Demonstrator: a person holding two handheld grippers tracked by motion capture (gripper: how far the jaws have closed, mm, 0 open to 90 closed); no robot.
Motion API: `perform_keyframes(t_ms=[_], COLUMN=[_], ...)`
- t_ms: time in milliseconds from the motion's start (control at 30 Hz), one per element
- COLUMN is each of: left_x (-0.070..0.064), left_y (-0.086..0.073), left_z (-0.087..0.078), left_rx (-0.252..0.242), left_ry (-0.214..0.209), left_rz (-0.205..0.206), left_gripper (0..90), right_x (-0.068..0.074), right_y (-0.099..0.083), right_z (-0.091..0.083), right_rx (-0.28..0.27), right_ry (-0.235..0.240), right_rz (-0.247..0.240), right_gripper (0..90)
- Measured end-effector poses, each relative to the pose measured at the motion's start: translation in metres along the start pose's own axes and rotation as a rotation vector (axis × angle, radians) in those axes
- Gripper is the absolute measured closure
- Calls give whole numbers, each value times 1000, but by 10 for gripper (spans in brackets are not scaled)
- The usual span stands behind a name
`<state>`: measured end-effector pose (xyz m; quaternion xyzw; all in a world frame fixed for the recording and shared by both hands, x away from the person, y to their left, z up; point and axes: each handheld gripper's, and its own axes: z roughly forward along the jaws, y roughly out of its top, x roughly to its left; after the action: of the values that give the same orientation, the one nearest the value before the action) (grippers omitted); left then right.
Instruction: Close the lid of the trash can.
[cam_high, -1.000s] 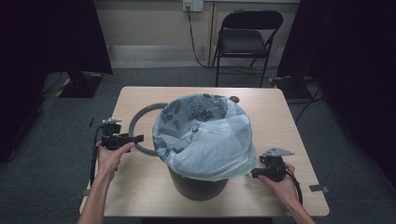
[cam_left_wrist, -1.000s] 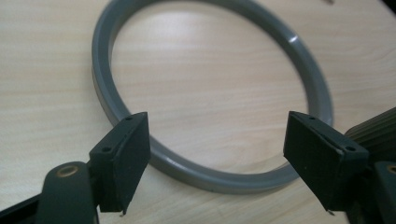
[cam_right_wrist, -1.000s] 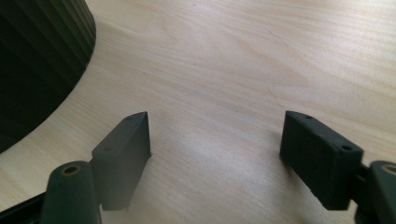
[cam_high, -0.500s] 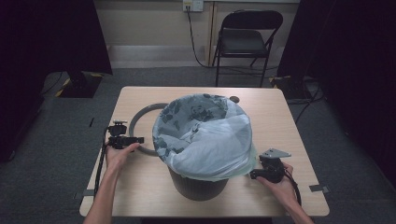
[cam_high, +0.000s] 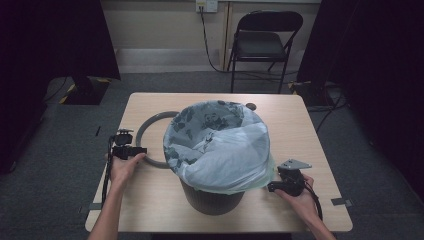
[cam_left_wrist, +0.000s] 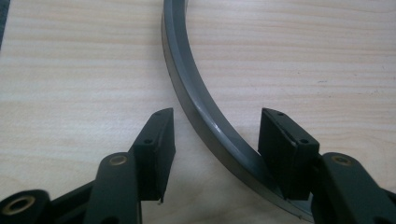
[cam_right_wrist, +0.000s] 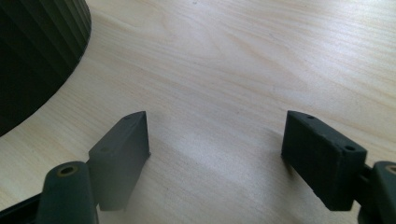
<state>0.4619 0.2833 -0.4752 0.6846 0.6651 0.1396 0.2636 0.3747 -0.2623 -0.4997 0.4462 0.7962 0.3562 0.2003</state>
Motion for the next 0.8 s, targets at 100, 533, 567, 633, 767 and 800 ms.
perform_keyframes(t_ms=[100, 533, 567, 633, 767, 800], left_x=[2, 0, 0, 1, 7, 7], left_y=[0, 0, 0, 0, -2, -2], left_z=[-1, -1, -1, -1, 0, 0], left_rx=[5, 11, 3, -3, -34, -38], left_ry=[7, 29, 31, 41, 41, 41], left_rz=[22, 10, -13, -36, -93, -96], left_gripper=[544, 568, 575, 616, 724, 738], right_x=[0, 0, 0, 0, 0, 0], right_y=[0, 0, 0, 0, 0, 0], right_z=[0, 0, 0, 0, 0, 0], right_rx=[1, 1, 1, 1, 1, -1], right_ry=[-1, -1, -2, -1, -1, 0], right_rz=[0, -1, -1, -1, 0, -1], right_gripper=[222, 222, 221, 222, 222, 222])
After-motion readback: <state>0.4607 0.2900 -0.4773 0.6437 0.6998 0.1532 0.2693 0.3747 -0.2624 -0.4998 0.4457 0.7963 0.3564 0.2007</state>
